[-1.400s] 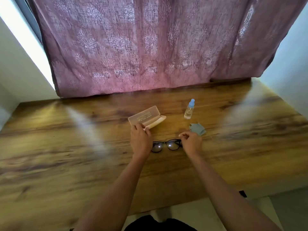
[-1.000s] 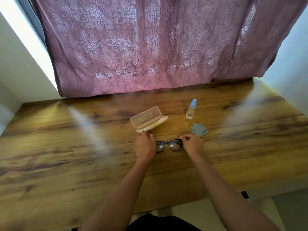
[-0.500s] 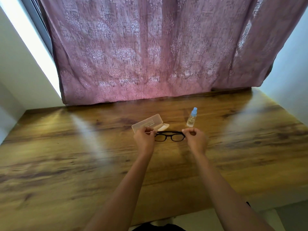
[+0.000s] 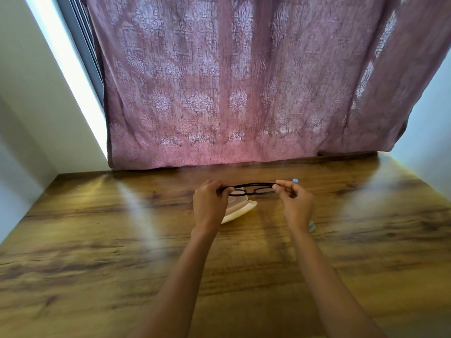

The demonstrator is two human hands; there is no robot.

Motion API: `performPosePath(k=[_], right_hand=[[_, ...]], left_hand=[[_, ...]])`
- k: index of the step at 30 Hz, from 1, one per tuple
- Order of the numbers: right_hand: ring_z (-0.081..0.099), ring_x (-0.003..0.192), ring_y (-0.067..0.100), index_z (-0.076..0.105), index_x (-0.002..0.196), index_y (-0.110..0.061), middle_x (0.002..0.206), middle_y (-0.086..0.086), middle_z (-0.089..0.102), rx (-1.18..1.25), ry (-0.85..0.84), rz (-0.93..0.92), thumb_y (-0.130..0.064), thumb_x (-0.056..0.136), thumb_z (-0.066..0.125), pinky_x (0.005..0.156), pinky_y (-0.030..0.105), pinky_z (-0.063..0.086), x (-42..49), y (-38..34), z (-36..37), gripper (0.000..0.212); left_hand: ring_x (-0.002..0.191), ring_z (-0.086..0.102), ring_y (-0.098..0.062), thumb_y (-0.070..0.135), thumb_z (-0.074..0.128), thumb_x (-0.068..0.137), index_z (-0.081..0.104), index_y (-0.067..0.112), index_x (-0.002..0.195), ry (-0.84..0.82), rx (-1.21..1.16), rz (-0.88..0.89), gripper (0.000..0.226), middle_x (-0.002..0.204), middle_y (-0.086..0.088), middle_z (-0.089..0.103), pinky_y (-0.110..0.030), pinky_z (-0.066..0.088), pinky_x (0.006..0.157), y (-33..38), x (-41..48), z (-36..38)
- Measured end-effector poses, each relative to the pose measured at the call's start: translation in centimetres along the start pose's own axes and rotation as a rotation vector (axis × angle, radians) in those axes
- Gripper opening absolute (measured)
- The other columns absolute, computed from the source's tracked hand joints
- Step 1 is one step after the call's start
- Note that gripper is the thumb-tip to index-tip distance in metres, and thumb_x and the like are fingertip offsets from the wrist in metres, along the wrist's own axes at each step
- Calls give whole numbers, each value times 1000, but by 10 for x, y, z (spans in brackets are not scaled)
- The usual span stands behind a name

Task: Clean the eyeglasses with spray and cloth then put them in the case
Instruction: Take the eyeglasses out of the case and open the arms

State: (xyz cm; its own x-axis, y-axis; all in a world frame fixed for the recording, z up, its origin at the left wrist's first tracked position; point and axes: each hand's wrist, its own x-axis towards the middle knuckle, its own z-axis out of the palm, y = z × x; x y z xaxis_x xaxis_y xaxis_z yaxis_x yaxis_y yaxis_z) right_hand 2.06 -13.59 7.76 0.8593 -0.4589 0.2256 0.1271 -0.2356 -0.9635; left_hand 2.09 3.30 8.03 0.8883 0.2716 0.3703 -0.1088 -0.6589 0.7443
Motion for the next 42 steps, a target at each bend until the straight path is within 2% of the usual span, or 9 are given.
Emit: performPosePath(k=[9, 13, 16, 21, 26, 30, 35, 39, 42], right_hand=[[59, 71, 8, 70, 90, -15, 79, -1, 66, 28, -2, -5, -11, 79, 70, 61, 6, 46, 9, -4, 2, 11], [64, 76, 15, 68, 82, -22, 80, 0, 69, 90, -16, 65, -12, 78, 71, 70, 27, 52, 10, 1, -1, 12], [66, 76, 16, 67, 80, -25, 78, 0, 69, 88, -95, 90, -11, 78, 71, 74, 31, 53, 9, 3, -5, 14], [67, 83, 18, 70, 91, -17, 87, 3, 70, -55, -241, 53, -13, 80, 68, 76, 27, 55, 9, 2, -15, 12], [55, 69, 5, 73, 94, -14, 72, -13, 61, -341, -376, -113, -18, 81, 68, 59, 3, 40, 11, -5, -19, 14], [52, 63, 3, 73, 86, -17, 69, -13, 59, -395, -297, -131, -22, 82, 67, 56, 7, 39, 13, -6, -15, 8], [56, 56, 10, 64, 77, -11, 69, 5, 64, -143, -41, 94, -23, 86, 62, 71, 45, 55, 12, -8, -5, 15], [57, 54, 12, 68, 88, -8, 71, 4, 65, -98, -53, 145, -21, 85, 64, 72, 42, 55, 11, -10, -3, 14], [57, 53, 12, 70, 87, -9, 68, 3, 64, -95, -57, 193, -20, 84, 66, 72, 38, 55, 12, -9, -4, 13]], left_hand=[[60, 64, -11, 18, 68, 80, 73, 8, 76, 66, 31, 84, 12, 70, -2, 72, -23, 51, 63, 16, 13, -14], [53, 58, -5, 23, 65, 83, 71, 9, 73, 66, -59, -42, 17, 59, 7, 63, -16, 46, 58, 15, 19, -21], [46, 60, -1, 23, 65, 84, 68, 11, 74, 0, -174, -136, 17, 56, 8, 63, -6, 46, 53, 12, 17, -22], [52, 66, -10, 24, 66, 84, 65, 16, 70, -31, -246, -168, 16, 57, 6, 65, -24, 55, 60, 5, 13, -19], [52, 66, -9, 25, 67, 84, 68, 15, 74, -42, -242, -152, 14, 56, 7, 64, -17, 52, 57, 4, 10, -17], [53, 66, -11, 24, 67, 83, 69, 13, 75, -39, -238, -148, 14, 57, 3, 65, -20, 53, 59, 2, 10, -17], [47, 63, -4, 24, 67, 83, 68, 12, 77, -48, -265, -173, 14, 57, 6, 64, -20, 54, 57, 1, 9, -14], [51, 65, -9, 20, 68, 83, 57, 15, 102, -63, -331, -159, 22, 61, 0, 66, -21, 55, 57, -3, 8, -17], [53, 62, -5, 19, 62, 87, 62, 15, 93, -162, -293, -51, 7, 66, 0, 65, -18, 52, 55, -8, 7, -20]])
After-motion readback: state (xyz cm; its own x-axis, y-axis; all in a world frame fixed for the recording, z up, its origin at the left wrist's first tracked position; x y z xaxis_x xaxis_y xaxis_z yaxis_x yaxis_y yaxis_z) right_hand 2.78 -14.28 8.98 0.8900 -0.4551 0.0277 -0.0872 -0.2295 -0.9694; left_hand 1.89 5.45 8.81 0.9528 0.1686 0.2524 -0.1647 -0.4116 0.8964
